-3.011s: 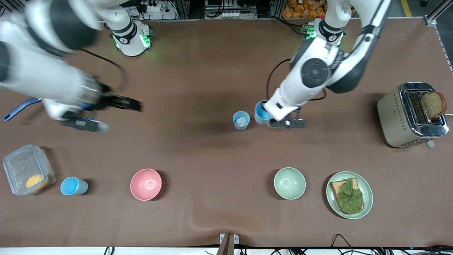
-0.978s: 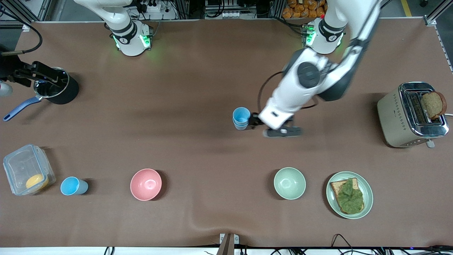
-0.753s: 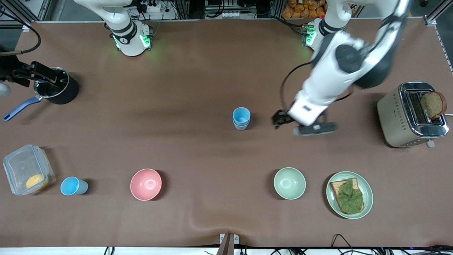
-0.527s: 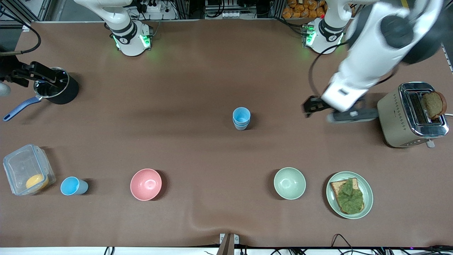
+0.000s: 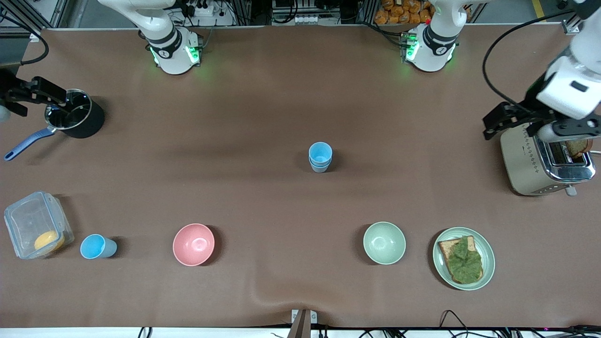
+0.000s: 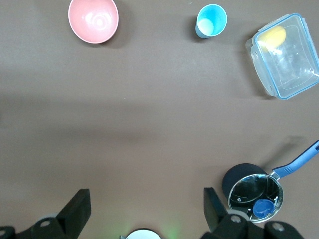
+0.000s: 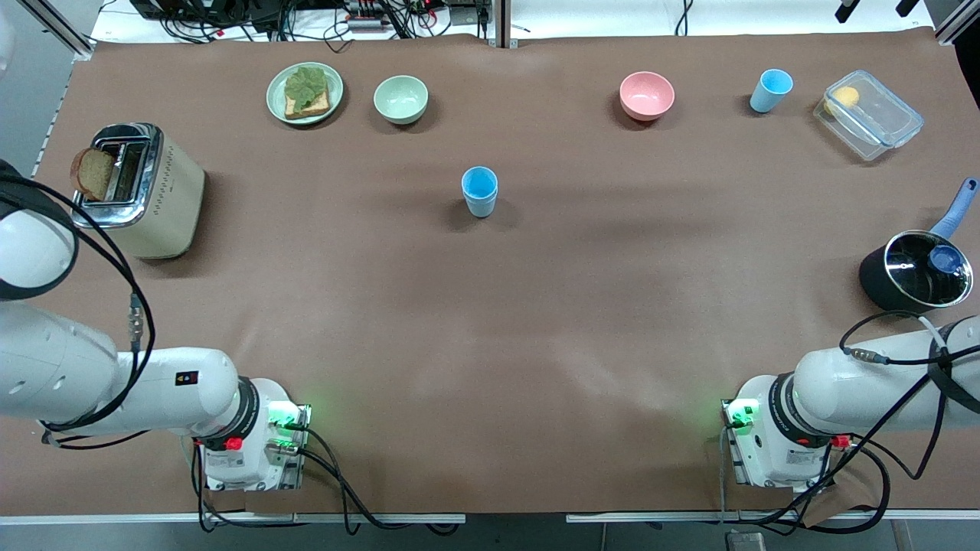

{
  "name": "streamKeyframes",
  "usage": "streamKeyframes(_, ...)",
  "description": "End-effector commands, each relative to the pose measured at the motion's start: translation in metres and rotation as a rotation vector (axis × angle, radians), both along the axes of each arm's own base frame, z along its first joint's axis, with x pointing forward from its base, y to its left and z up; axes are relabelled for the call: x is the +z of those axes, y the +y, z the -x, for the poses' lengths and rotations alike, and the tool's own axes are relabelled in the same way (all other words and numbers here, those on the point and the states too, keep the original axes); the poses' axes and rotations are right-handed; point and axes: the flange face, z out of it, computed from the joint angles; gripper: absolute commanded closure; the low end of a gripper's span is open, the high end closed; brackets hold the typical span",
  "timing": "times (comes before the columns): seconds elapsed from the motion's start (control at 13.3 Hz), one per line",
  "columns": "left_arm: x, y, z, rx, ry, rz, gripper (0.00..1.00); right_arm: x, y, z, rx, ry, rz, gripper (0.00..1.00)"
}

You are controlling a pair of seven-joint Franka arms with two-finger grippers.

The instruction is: Stack blue cups with both arms

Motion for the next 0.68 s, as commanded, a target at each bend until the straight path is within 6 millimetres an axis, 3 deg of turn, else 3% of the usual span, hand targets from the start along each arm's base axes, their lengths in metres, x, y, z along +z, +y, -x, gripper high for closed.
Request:
streamKeyframes(0.0, 0.011, 0.008, 0.004, -0.04, 0.006, -0.024, 0.0, 0.003, 0.003, 0.003, 0.024, 0.012, 0.017, 0.0)
streamKeyframes(0.23, 0.011, 0.016, 0.012, -0.074, 0.031, -0.029, 0.0, -0.017, 0.003, 0.001, 0.019, 0.037, 0.004, 0.0)
streamKeyframes(0.45, 0.012, 0.039, 0.011, -0.082, 0.037, -0.021, 0.0, -0.04, 0.001, 0.014, 0.013, 0.027, 0.004, 0.0)
streamKeyframes(0.6, 0.003, 0.04, 0.012, -0.112, 0.076, -0.015, 0.0, -0.035, 0.002, 0.015, 0.016, 0.019, 0.005, 0.0)
